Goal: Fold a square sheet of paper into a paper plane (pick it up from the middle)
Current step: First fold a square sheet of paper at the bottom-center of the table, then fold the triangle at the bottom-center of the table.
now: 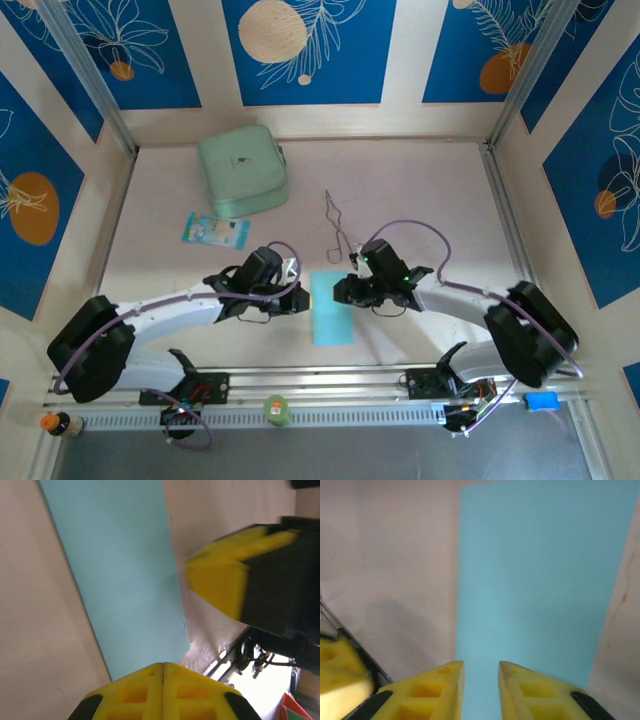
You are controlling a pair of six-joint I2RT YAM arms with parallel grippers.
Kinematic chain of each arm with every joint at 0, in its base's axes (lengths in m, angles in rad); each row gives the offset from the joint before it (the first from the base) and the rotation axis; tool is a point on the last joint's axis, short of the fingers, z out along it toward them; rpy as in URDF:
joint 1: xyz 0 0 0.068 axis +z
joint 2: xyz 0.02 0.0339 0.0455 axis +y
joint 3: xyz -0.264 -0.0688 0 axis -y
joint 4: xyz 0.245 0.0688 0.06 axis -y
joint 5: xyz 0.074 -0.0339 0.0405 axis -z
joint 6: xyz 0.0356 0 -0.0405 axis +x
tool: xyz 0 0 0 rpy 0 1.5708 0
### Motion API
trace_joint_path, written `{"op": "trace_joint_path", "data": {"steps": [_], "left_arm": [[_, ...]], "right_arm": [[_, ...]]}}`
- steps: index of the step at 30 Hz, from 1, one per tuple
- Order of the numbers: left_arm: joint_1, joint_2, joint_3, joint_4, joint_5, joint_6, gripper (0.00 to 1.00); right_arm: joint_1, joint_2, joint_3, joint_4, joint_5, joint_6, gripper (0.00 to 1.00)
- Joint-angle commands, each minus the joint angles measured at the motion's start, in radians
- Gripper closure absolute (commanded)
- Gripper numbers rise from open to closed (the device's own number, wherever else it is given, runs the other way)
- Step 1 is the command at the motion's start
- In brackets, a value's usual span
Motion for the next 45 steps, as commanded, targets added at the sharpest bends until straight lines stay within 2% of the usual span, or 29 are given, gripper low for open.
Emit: {"op": "trace_joint_path", "data": {"steps": [1, 7, 11, 14, 23, 32, 40, 45], "left_arm": [[0.029, 0.066, 0.071, -0.013, 0.002, 0.029, 0.95], [0.059, 0.239, 0.192, 0.043, 0.059, 0.045, 0.93], [0.087, 0.354, 0.257, 0.072, 0.076, 0.051, 0.93], [0.112, 0.435, 0.303, 0.076, 0.116, 0.06, 0.94], [0.133, 0.56, 0.335, 0.114, 0.144, 0.06, 0.94], [0.148, 0.569, 0.218, 0.182, 0.135, 0.044, 0.95], [0.16, 0.591, 0.146, 0.293, 0.159, -0.018, 0.96], [0.162, 0.591, 0.138, 0.301, 0.16, -0.021, 0.96]], "right_arm": [[-0.005, -0.111, -0.014, -0.131, 0.053, 0.048, 0.71], [-0.004, -0.378, -0.172, -0.201, 0.075, 0.235, 0.59], [-0.002, -0.488, -0.243, -0.215, 0.032, 0.275, 0.59], [0.005, -0.514, -0.268, -0.215, -0.004, 0.286, 0.59], [0.052, -0.441, -0.244, -0.194, -0.049, 0.291, 0.59], [0.126, -0.327, -0.248, -0.129, -0.058, 0.332, 0.57], [0.142, -0.237, -0.237, -0.083, -0.074, 0.345, 0.55], [0.149, -0.209, -0.236, -0.042, -0.08, 0.35, 0.57]]}}
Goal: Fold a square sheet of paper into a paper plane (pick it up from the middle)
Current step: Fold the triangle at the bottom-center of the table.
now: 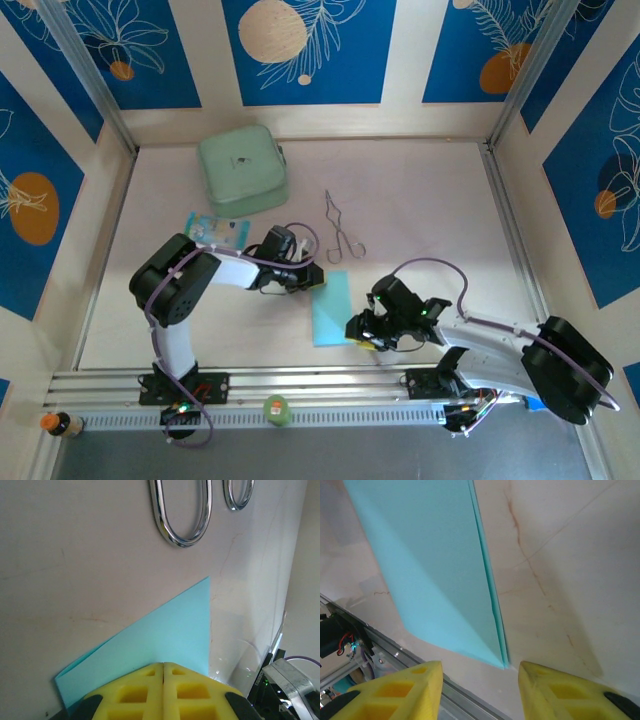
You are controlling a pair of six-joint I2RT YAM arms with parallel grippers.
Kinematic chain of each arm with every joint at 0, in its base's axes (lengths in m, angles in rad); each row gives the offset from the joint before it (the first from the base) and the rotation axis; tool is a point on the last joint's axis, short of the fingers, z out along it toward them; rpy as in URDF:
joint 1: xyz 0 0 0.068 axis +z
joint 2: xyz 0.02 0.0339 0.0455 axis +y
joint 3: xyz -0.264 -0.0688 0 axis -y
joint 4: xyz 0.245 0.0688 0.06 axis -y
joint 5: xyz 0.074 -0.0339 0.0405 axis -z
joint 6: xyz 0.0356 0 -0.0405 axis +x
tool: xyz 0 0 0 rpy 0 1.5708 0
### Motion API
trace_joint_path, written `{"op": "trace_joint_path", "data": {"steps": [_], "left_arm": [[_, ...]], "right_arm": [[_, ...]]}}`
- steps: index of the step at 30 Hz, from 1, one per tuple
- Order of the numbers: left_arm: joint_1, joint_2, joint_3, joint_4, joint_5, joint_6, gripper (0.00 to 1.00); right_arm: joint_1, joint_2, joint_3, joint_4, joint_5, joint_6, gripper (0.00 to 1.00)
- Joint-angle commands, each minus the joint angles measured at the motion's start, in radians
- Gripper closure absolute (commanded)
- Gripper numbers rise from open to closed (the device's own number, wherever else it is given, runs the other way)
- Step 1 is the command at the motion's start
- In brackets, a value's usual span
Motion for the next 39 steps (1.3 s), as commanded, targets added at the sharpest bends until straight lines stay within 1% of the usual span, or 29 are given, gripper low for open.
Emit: {"op": "trace_joint_path", "data": {"steps": [1, 4, 17, 32, 39], "left_arm": [[0.009, 0.038, -0.041, -0.074, -0.023, -0.009, 0.96], [0.008, 0.04, -0.041, -0.074, -0.021, -0.009, 0.96], [0.008, 0.036, -0.044, -0.058, -0.011, -0.017, 0.96], [0.008, 0.038, 0.005, -0.073, 0.027, 0.005, 0.96], [0.007, 0.031, 0.012, -0.077, 0.037, 0.01, 0.95]], "right_arm": [[0.016, 0.02, 0.015, 0.074, -0.03, 0.02, 0.57], [0.017, 0.023, 0.018, 0.087, -0.029, 0.026, 0.6], [0.012, 0.05, 0.044, 0.122, -0.018, 0.02, 0.6], [-0.113, 0.179, 0.054, 0.299, -0.107, -0.041, 0.6], [-0.134, 0.249, 0.06, 0.348, -0.118, -0.057, 0.67]]}}
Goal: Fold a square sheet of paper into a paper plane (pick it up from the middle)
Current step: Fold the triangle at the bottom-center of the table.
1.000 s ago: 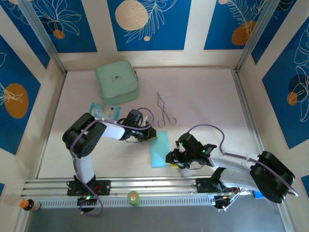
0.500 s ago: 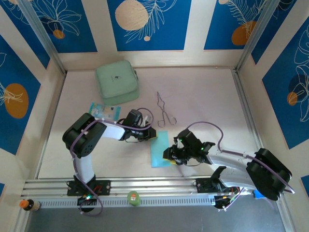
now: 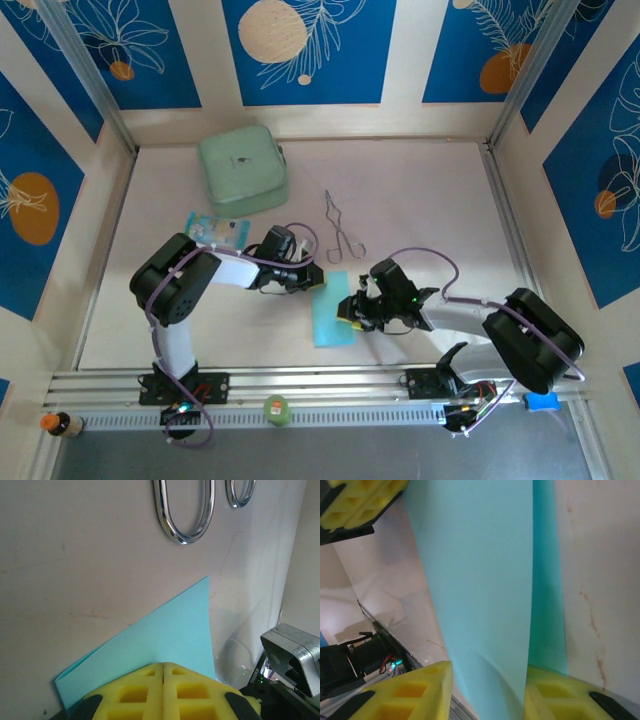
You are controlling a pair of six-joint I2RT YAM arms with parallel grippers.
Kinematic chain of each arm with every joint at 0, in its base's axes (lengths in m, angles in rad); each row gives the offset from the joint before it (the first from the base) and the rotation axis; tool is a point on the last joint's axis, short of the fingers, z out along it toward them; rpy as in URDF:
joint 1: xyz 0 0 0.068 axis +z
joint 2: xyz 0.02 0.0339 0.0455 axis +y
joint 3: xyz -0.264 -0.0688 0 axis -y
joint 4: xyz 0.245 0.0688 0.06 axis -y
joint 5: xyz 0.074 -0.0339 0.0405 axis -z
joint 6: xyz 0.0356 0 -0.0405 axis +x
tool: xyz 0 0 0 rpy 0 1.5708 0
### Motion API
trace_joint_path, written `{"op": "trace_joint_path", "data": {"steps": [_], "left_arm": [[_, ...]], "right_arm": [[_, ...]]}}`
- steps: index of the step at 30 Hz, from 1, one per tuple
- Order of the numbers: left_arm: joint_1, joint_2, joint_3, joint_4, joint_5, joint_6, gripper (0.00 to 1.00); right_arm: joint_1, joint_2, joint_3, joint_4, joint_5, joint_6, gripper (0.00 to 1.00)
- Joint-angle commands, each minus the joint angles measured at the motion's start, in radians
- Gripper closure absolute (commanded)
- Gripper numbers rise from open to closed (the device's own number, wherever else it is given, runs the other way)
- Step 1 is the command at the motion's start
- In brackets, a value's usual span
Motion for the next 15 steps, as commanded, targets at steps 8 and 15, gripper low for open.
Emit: {"op": "trace_joint_path", "data": {"steps": [8, 15], "left_arm": [[0.001, 0.003, 0.046, -0.112, 0.027, 0.047, 0.83], [-0.019, -0.108, 0.08, -0.203, 0.004, 0.096, 0.59]], "right_arm": [[-0.035, 0.052, 0.02, 0.048, -0.021, -0.033, 0.84], [-0.027, 0.037, 0.008, 0.046, 0.046, 0.039, 0.93]]}}
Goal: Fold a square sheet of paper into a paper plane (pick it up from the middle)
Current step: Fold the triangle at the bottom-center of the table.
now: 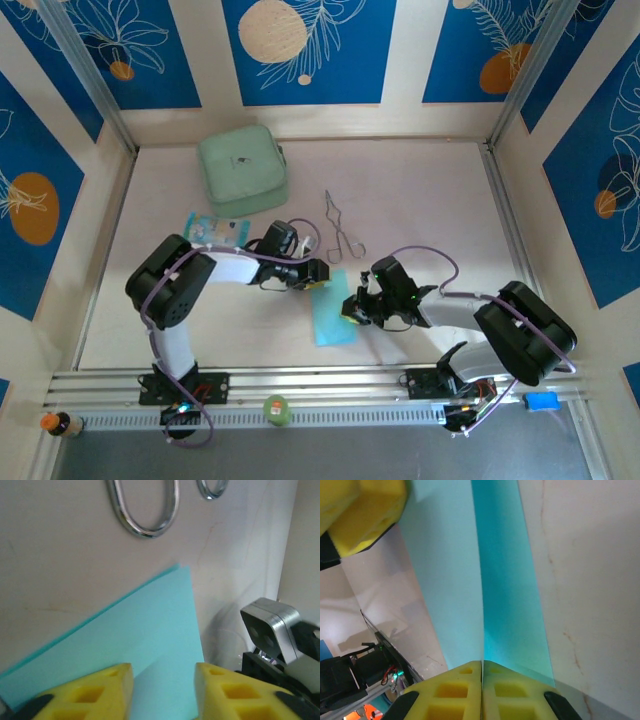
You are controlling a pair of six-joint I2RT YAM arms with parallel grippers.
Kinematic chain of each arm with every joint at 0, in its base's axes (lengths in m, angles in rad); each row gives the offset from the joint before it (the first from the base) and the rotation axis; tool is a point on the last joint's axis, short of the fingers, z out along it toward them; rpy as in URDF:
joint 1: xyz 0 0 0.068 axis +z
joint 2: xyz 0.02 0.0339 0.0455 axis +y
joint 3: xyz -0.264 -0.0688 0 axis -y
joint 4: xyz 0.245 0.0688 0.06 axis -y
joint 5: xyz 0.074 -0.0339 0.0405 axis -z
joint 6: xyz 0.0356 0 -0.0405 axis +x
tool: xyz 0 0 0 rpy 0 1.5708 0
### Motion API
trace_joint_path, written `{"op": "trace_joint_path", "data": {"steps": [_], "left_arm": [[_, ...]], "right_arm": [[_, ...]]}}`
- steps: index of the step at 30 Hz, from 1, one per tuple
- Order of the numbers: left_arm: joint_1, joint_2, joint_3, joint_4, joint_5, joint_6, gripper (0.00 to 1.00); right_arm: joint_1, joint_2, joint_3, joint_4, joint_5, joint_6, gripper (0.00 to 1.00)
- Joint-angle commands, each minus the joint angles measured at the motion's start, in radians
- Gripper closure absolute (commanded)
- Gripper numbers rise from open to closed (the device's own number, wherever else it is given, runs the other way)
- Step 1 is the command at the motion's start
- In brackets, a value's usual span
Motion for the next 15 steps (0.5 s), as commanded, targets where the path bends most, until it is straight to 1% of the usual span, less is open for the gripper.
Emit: {"op": "trace_joint_path", "data": {"steps": [1, 6, 11, 13, 15], "left_arm": [[-0.02, -0.08, 0.029, -0.101, -0.022, 0.054, 0.57], [-0.046, -0.18, 0.0, -0.169, -0.085, 0.113, 0.54], [-0.068, -0.287, -0.073, -0.166, -0.137, 0.132, 0.54], [-0.081, -0.327, -0.097, -0.164, -0.158, 0.147, 0.55], [-0.102, -0.364, -0.119, -0.164, -0.199, 0.168, 0.57]], "right_arm": [[0.007, -0.017, 0.002, -0.012, 0.051, 0.049, 0.93], [0.014, -0.067, -0.017, -0.06, 0.114, 0.107, 0.93], [0.016, -0.133, -0.049, -0.083, 0.157, 0.18, 0.93], [0.016, -0.149, -0.055, -0.08, 0.154, 0.193, 0.91], [0.011, -0.145, -0.041, -0.08, 0.119, 0.185, 0.89]]}}
